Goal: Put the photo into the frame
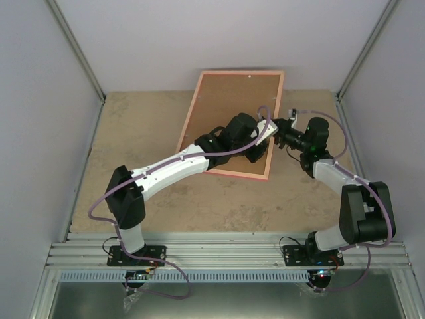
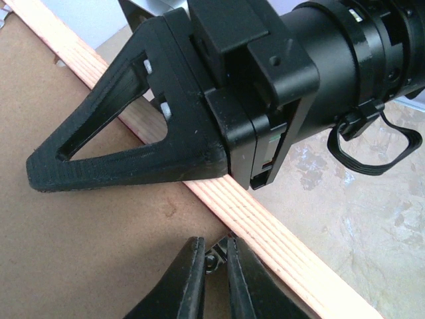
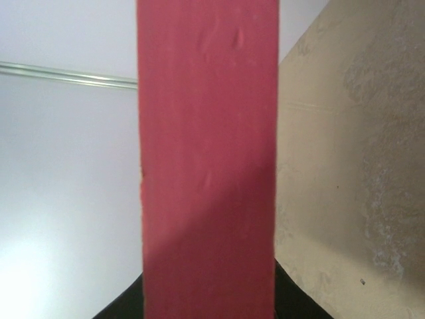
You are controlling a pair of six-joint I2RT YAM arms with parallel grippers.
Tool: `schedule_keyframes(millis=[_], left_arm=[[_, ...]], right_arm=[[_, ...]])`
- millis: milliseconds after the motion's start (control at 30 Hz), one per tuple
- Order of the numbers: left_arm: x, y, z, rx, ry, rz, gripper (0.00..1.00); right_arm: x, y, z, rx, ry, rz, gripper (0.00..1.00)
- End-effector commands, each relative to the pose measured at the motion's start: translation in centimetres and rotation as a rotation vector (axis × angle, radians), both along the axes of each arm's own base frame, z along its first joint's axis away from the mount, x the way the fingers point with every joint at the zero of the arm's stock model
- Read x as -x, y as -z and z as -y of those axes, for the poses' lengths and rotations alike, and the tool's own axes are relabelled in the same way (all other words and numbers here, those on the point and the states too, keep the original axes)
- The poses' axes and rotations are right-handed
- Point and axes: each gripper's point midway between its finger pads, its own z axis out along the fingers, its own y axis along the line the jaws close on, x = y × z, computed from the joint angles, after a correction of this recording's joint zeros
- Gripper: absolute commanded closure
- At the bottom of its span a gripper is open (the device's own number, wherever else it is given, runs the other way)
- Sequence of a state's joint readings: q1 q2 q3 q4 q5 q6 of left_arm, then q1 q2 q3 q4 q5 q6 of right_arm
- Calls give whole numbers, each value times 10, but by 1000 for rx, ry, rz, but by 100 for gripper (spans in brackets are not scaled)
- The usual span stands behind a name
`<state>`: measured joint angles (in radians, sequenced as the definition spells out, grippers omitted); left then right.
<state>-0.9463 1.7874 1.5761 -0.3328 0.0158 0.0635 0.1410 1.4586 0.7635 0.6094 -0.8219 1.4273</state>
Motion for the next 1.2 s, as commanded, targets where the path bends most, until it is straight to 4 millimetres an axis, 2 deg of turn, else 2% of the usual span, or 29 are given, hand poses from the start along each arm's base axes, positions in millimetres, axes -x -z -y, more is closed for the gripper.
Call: schedule_keyframes(millis=[0, 100, 233, 333, 467, 600, 633, 733, 900, 1167], left_arm=[[-18, 15, 11, 16, -72, -10, 87], [-16, 1, 9, 41, -62, -2, 85], [0, -35, 3, 91, 12, 34, 69], [6, -61, -13, 115, 34, 55, 59], [0, -81, -52, 131, 10, 49, 41], [-2, -97, -97, 145, -33, 66, 16], [-1, -105, -110, 161, -57, 76, 11], [-8, -111, -144, 178, -128, 88, 1], [-26, -128, -209, 220, -299, 122, 1], [-41, -152, -298, 300, -542, 178, 1]], right_arm=[[40, -74, -28, -95, -187, 234, 99], [40, -76, -26, -86, -184, 252, 100], [33, -73, -20, -38, -171, 271, 99], [29, -72, -14, 1, -159, 290, 99], [25, -73, -10, 58, -151, 330, 99], [19, -80, -4, 153, -143, 402, 99], [17, -84, -2, 178, -140, 427, 99], [13, -97, 1, 254, -133, 499, 100], [8, -135, 4, 429, -122, 698, 99], [17, -177, 7, 770, -121, 1007, 99]])
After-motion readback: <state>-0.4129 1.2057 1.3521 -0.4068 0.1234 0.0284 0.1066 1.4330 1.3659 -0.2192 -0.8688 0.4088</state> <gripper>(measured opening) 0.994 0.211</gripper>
